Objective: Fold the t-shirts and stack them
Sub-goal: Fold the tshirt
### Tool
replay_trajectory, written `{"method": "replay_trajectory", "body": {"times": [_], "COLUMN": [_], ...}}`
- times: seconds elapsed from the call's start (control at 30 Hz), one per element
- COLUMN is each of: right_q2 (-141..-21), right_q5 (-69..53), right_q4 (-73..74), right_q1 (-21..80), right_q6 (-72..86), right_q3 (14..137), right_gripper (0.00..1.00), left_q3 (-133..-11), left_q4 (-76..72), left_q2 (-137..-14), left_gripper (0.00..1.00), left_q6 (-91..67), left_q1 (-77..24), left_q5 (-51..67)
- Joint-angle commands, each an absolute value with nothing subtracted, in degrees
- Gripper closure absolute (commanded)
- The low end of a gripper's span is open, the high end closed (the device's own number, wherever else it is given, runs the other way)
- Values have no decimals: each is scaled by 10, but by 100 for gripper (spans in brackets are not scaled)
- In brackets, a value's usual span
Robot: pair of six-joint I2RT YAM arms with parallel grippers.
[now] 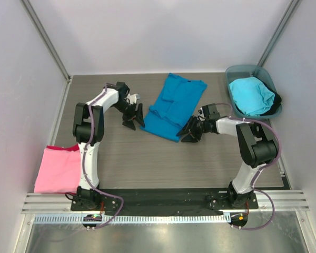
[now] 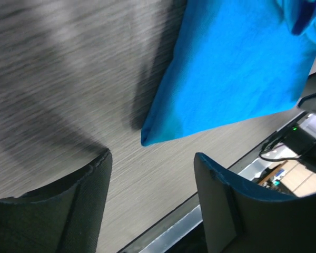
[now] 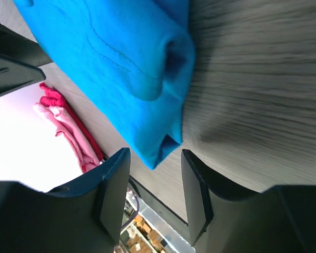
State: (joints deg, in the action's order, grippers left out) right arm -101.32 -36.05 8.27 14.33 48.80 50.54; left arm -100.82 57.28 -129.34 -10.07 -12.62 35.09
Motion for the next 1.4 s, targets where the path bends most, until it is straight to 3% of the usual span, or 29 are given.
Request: {"method": "replay_trajectory", "body": {"times": [0.0,0.2,0.57,0.7,0.87,1.0,1.1,1.37], "right_q2": [-1022,-1035,-1068,-1082,-1079,-1050,-1011,-893], "right_q5": [-374,-371,-368,-368,-363,-362,-363,-372], "right_q4": [62,72,62,64,77,100,113,162], "right_q1": [156,160,172,181,184,184,184,183], "right_q6": [515,520,536,538,533,521,508,454], "right_q3": [523,526,534,548,547,534,515,500], "right_gripper": [51,51,52,55,76,86,99,99], "left_q3": [-1026,-1031,-1034,-1034,-1032,-1023,-1013,-928], "left_q4": [564,563,563,562,559,554,548,530], "left_q2": [-1322,-1339,-1359,-1363,-1367,-1354,-1336,-1195], "left_gripper": [37,48,56,64,81,100,100,100], "left_q6": [-107,-114,-118,-118,-121,-128,-132,-148], "left_q1": [-127,-126,-126,-127,-126,-125,-123,-123], "left_q5": [362,370,382,388,397,402,411,431]}}
